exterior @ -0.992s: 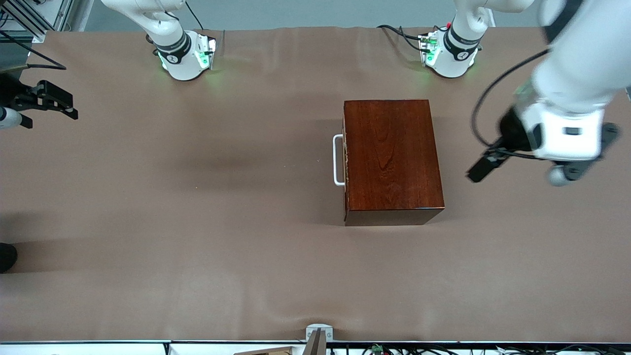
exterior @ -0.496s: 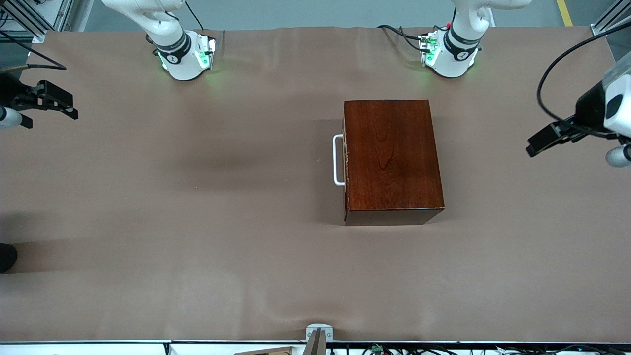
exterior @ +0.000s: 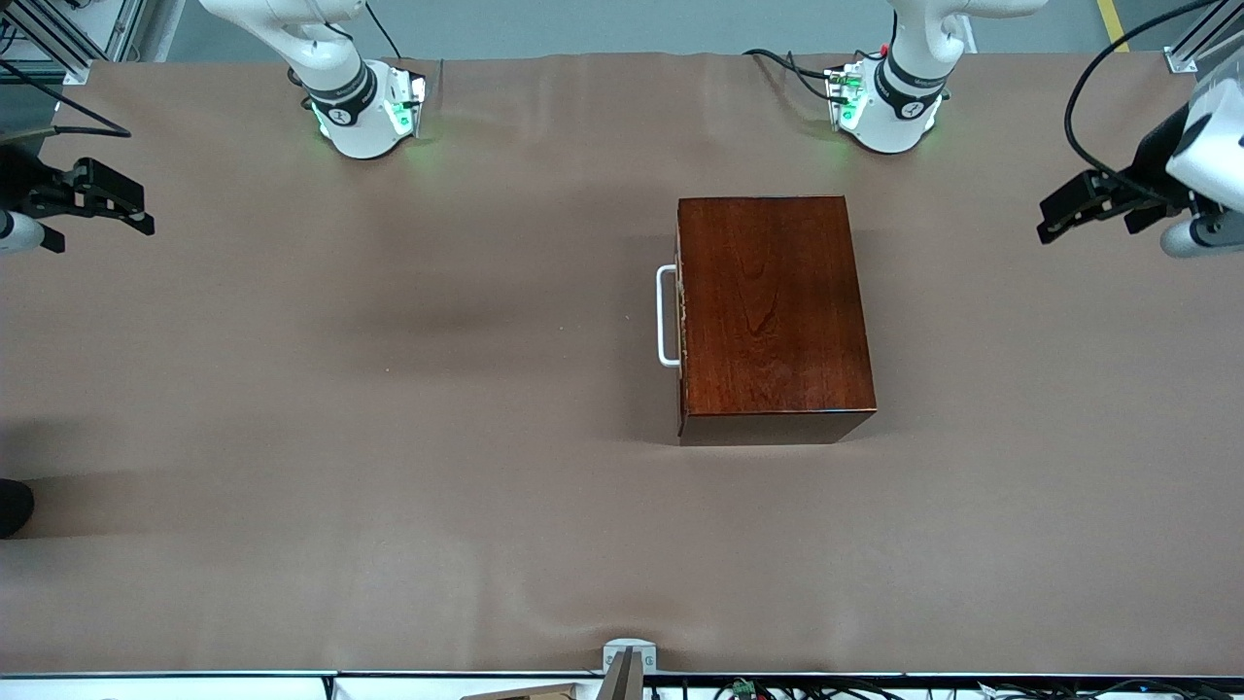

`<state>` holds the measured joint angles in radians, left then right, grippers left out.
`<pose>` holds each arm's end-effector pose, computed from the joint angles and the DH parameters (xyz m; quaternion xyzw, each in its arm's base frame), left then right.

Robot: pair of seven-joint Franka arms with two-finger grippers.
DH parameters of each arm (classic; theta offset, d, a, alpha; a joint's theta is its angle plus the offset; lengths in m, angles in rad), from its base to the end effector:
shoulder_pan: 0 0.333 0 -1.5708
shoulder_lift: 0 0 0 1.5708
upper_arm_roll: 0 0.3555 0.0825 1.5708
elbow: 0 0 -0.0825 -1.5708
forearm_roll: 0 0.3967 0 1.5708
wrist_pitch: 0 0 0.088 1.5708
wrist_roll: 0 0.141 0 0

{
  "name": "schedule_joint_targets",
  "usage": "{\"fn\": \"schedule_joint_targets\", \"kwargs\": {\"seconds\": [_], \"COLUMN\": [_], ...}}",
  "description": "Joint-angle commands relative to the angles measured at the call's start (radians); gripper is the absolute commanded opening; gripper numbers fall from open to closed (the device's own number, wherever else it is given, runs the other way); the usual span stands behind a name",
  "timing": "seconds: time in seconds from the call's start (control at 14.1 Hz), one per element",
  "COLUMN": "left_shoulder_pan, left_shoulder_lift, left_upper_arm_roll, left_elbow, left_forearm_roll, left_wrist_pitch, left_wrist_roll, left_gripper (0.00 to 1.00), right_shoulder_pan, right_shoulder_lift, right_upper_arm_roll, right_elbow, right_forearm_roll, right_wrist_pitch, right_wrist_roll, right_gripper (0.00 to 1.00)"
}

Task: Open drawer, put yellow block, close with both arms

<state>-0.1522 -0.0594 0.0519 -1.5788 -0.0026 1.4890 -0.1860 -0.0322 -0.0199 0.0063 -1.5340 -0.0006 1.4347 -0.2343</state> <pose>0.5342 -0.0532 0.6519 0.9990 0.0427 -0.0155 0.0006 0.5432 -0.0141 0.6474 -0.9938 -0.1039 0.0394 0.0048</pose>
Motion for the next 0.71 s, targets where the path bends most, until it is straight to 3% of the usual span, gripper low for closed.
{"fn": "schedule_joint_targets", "kwargs": {"seconds": [0.0, 0.64], "left_shoulder_pan": [0.005, 0.007], "left_shoulder_lift": [-0.042, -0.030], "left_upper_arm_roll": [0.000, 0.020], "left_elbow": [-0.038, 0.025], "left_forearm_roll": [0.004, 0.032], "left_wrist_pitch": [0.017, 0.013], "left_wrist_roll": [0.063, 0.137], "left_gripper": [1.00, 1.00], "right_shoulder_pan": [-0.005, -0.005], "right_shoulder_lift": [-0.009, -0.009], "right_upper_arm_roll": [0.007, 0.007], "right_elbow": [0.002, 0.002], "right_forearm_roll": [-0.015, -0.015], "right_wrist_pitch": [-0.010, -0.010], "right_wrist_roll": [-0.002, -0.002], "right_gripper": [1.00, 1.00]}}
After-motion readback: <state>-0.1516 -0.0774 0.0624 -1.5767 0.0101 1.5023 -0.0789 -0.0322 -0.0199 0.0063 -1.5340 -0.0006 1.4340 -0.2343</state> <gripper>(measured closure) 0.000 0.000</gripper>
